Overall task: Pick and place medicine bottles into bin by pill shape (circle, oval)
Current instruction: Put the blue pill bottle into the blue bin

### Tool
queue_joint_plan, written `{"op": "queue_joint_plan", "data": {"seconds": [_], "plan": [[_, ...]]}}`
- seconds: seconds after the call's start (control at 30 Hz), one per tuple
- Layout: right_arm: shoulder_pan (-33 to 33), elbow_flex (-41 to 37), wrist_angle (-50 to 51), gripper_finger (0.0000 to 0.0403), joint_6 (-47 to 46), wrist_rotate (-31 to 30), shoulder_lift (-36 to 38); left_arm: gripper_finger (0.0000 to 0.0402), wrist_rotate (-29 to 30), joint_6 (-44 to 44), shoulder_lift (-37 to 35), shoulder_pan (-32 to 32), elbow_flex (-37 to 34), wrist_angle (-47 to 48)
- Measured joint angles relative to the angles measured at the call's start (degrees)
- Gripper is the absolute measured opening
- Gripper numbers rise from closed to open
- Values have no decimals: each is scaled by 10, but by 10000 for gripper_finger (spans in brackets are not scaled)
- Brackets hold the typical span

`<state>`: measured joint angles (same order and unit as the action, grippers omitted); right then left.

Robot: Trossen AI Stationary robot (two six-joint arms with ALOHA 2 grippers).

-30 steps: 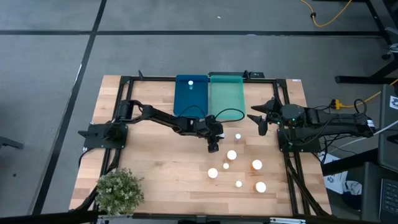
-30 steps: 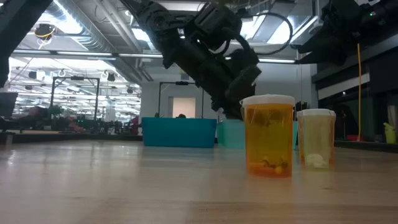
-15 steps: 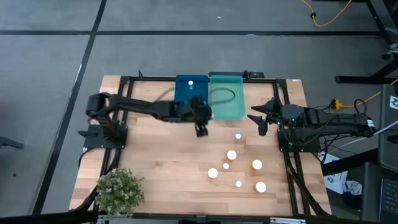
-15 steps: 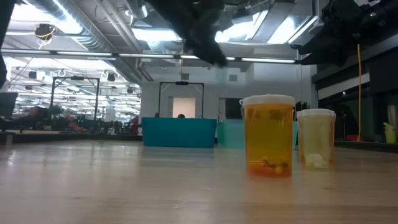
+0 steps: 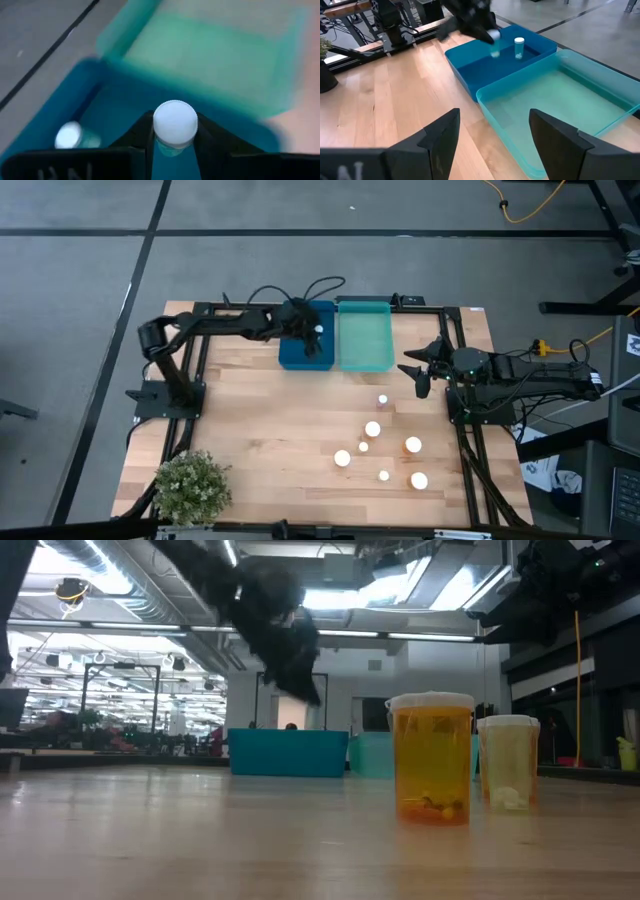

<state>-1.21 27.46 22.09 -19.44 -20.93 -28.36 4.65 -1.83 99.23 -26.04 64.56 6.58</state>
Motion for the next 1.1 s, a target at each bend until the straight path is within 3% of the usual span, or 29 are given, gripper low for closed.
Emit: {"op": "queue_joint_plan", "data": {"seconds": [0.3,0.6,1.1], "plan": [[0,0,0,240,2,0,0,91,-27,-1,90,-25,-17,-111],[0,0,0,240,2,0,0,97,-25,-3,102,-25,-16,-136],[0,0,0,240,2,0,0,192,-24,-4,101,-37,-16,-135]]}}
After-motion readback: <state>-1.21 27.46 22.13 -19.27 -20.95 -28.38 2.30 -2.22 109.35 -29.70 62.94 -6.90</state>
